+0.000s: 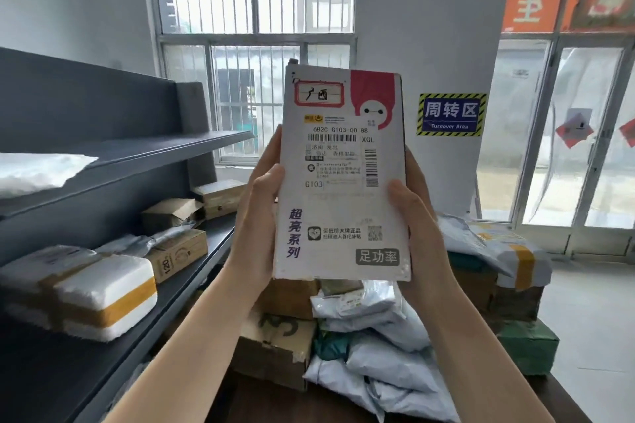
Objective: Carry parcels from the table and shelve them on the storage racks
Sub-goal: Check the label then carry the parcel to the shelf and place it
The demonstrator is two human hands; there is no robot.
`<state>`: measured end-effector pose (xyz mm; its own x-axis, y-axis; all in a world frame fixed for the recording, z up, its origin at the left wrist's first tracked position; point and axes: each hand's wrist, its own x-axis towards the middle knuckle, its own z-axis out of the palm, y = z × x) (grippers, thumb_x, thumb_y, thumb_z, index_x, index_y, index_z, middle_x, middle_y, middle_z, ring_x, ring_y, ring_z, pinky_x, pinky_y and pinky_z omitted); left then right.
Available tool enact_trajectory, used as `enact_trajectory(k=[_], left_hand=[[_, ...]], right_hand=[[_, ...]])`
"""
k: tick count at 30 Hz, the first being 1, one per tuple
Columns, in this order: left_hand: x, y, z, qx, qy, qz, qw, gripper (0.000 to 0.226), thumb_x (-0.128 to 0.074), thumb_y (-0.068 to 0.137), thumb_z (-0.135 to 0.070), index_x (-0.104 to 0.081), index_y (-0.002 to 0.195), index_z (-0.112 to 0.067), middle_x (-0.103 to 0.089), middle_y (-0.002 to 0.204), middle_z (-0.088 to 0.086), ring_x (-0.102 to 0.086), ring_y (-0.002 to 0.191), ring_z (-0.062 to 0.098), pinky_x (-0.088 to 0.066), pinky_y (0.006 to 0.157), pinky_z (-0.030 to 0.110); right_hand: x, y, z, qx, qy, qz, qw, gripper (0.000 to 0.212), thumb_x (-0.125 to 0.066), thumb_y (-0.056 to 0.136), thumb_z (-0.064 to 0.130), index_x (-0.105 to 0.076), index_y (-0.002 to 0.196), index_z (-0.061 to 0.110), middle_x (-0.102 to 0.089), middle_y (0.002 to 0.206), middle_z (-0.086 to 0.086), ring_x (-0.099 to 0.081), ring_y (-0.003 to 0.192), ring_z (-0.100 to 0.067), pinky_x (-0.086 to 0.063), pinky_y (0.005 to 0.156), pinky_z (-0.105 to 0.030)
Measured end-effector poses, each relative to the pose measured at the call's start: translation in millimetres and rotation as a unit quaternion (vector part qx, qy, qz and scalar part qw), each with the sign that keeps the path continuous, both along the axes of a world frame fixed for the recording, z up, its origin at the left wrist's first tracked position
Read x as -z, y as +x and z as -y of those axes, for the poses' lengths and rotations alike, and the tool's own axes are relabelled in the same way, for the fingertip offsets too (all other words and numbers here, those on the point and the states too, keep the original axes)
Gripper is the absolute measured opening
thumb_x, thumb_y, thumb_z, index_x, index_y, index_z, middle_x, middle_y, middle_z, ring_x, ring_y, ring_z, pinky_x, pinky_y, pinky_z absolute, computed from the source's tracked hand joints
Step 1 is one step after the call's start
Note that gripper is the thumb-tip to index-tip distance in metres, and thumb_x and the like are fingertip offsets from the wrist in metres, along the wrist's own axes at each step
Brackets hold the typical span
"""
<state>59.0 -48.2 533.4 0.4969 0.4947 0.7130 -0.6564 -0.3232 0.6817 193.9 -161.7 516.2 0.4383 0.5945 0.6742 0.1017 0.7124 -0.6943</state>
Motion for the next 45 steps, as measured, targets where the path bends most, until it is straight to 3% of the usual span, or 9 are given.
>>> enact_trajectory(k=[3,9,16,22,27,32,36,40,45], left_hand=[[-6,-15,25,-0.034,-0.006,0.0,0.999,0.061,-0.036,0.094,-0.028,-0.035,0.154,-0.023,-0.065,0.137,0.008,-0.068,0.113,0.026,-0.059,0.088,0.046],[18,-65,107,-0.182,-0.035,-0.008,0.983,0.057,-0.04,0.093,-0.03,-0.042,0.149,-0.028,-0.07,0.129,0.006,-0.069,0.11,0.026,-0.053,0.095,0.056],[41,-143,229,-0.314,-0.083,0.024,0.946,0.049,-0.043,0.096,-0.028,-0.05,0.144,-0.03,-0.071,0.13,0.003,-0.069,0.116,0.022,-0.059,0.086,0.036],[28,-226,342,-0.438,-0.085,0.047,0.894,0.049,-0.043,0.096,-0.026,-0.051,0.144,-0.027,-0.072,0.128,0.006,-0.07,0.114,0.024,-0.059,0.082,0.036],[13,-302,451,-0.55,-0.067,0.051,0.831,0.051,-0.041,0.099,-0.024,-0.045,0.149,-0.019,-0.061,0.14,0.019,-0.058,0.126,0.04,-0.047,0.101,0.059],[4,-382,572,-0.635,-0.064,0.057,0.768,0.051,-0.039,0.099,-0.024,-0.044,0.149,-0.018,-0.061,0.141,0.017,-0.058,0.128,0.037,-0.044,0.106,0.061],[3,-437,664,-0.686,-0.063,0.048,0.724,0.05,-0.038,0.099,-0.022,-0.046,0.148,-0.016,-0.06,0.142,0.017,-0.057,0.129,0.036,-0.043,0.106,0.061],[9,-489,748,-0.707,-0.055,0.048,0.703,0.048,-0.036,0.101,-0.022,-0.047,0.148,-0.018,-0.06,0.143,0.014,-0.057,0.13,0.035,-0.044,0.106,0.059],[25,-541,842,-0.739,-0.067,0.051,0.668,0.045,-0.037,0.103,-0.023,-0.049,0.146,-0.023,-0.065,0.138,0.005,-0.063,0.125,0.026,-0.055,0.095,0.044]], right_hand=[[-6,-11,11,-0.051,0.006,-0.008,0.999,0.056,-0.048,0.096,0.025,-0.042,0.152,0.028,-0.07,0.133,0.001,-0.073,0.11,-0.025,-0.063,0.079,-0.036],[18,-41,51,-0.206,-0.009,-0.023,0.978,0.056,-0.048,0.096,0.024,-0.043,0.152,0.029,-0.068,0.138,-0.003,-0.071,0.116,-0.029,-0.063,0.082,-0.04],[34,-107,118,-0.361,-0.039,-0.017,0.932,0.058,-0.05,0.096,0.026,-0.042,0.152,0.032,-0.072,0.13,0.001,-0.073,0.113,-0.026,-0.063,0.084,-0.042],[18,-192,190,-0.494,-0.034,-0.004,0.869,0.056,-0.05,0.096,0.025,-0.044,0.152,0.03,-0.07,0.134,-0.005,-0.072,0.115,-0.027,-0.063,0.085,-0.042],[1,-282,265,-0.584,-0.024,0.008,0.811,0.055,-0.05,0.097,0.025,-0.045,0.151,0.031,-0.069,0.136,-0.007,-0.07,0.119,-0.032,-0.059,0.094,-0.054],[-5,-379,356,-0.665,0.01,0.013,0.747,0.051,-0.053,0.097,0.026,-0.049,0.148,0.032,-0.072,0.133,-0.003,-0.072,0.115,-0.024,-0.062,0.083,-0.035],[-2,-449,433,-0.71,0.007,0.0,0.705,0.052,-0.049,0.099,0.021,-0.047,0.15,0.025,-0.067,0.139,-0.007,-0.069,0.121,-0.028,-0.061,0.086,-0.036],[5,-509,509,-0.732,-0.003,-0.004,0.681,0.052,-0.049,0.098,0.022,-0.048,0.149,0.027,-0.066,0.141,-0.006,-0.067,0.123,-0.029,-0.06,0.093,-0.049],[20,-580,591,-0.765,-0.021,0.011,0.643,0.052,-0.047,0.099,0.023,-0.044,0.151,0.024,-0.061,0.146,-0.011,-0.062,0.129,-0.038,-0.049,0.101,-0.064]])
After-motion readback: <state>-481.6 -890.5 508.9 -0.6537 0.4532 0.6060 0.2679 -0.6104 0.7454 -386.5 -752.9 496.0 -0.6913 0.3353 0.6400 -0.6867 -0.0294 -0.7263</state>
